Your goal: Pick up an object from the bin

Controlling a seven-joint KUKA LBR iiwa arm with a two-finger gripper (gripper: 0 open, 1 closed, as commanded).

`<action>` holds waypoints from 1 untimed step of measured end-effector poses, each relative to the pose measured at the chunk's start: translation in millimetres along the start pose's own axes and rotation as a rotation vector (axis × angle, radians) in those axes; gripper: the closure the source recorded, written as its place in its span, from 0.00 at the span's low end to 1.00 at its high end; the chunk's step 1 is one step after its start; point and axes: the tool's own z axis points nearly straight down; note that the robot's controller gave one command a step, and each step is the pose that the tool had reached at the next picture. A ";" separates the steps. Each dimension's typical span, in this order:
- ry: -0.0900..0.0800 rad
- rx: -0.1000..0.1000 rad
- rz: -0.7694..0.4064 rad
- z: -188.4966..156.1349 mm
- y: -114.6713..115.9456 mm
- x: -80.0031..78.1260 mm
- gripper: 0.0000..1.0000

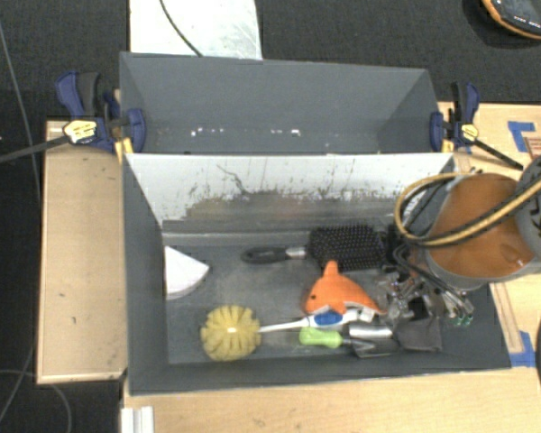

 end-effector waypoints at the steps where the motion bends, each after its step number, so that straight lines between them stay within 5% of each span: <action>1: -0.002 -0.001 0.233 4.5 7.8 -6.6 1.00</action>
Offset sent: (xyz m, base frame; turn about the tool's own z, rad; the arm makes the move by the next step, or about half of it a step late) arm 0.0036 -0.0252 0.0001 0.0099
